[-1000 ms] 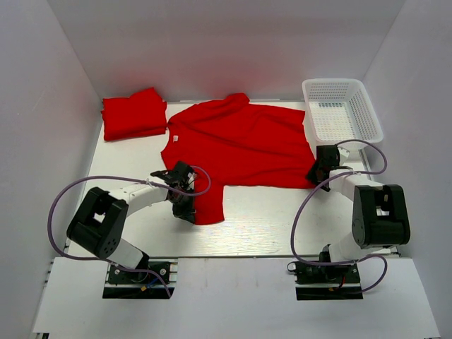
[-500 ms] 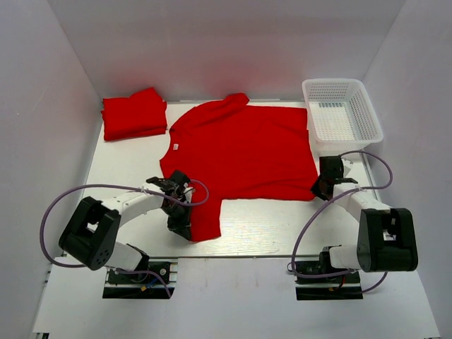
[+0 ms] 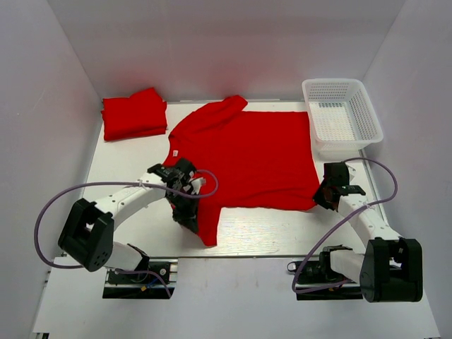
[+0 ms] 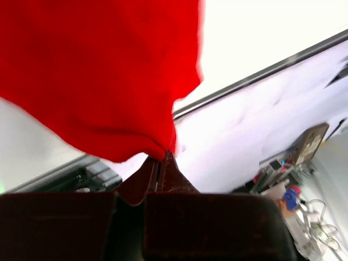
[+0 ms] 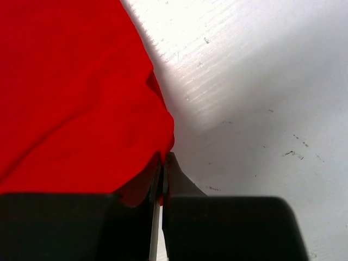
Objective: Fold and stack the t-shirts
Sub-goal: Grap the side of the flattened tshirt closest away from the robot with both arms, then fold the flattened tshirt in 1/3 of the way
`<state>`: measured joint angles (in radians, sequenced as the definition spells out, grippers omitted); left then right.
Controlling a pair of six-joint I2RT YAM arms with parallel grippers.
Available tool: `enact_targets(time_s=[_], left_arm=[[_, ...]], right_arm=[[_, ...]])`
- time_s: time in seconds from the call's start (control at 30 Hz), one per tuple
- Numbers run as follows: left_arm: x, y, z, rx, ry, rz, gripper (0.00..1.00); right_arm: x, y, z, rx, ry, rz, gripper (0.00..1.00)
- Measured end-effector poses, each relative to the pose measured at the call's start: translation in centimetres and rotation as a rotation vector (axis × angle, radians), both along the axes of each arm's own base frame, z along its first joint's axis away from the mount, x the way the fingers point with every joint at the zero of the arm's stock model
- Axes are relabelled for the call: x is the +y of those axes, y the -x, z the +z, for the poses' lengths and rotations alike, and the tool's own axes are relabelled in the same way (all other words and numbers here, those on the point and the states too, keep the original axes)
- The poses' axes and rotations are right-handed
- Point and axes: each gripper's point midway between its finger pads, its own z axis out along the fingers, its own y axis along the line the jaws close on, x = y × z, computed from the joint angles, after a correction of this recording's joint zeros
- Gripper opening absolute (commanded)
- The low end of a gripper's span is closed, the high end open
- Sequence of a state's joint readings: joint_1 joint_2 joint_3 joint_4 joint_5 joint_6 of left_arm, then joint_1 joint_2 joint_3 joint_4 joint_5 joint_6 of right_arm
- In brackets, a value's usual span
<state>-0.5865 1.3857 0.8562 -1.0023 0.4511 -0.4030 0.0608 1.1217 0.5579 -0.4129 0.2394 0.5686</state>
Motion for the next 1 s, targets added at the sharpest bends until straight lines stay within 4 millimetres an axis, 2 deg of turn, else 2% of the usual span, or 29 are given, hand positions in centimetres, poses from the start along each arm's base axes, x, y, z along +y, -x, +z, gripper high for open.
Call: enact_targets(time_s=[0.17,0.27,0.67,0.8,1.0], left_arm=[[-2.6,-6.0,3.0,-0.21,0.06,0.005,0.0],[-3.1,-9.1,4.0,-0.335,0.055,0.043,0.0],[-1.7,-19.3,5.3,-0.671,-0.109,0.225,0.0],[-1.1,-22.2,5.6,-0.781,-0.152,0.233,0.0],[-1.1,-25.8,7.7,-0.952,-0.143,0.192,0.0]], right_arm=[[0.1,0.1,0.0,0.003,0.004,0.022,0.0],[0.0,-0.2,0.2,0.003,0.016,0.039,0.0],[0.0,-4.7,3.6,-0.077,0.05,0.091,0.0],[0.0,-6.0,4.5,-0.099,0.054,0.094,0.0],[-0.1,-6.8,4.7,-0.092,0.068,0.099,0.0]])
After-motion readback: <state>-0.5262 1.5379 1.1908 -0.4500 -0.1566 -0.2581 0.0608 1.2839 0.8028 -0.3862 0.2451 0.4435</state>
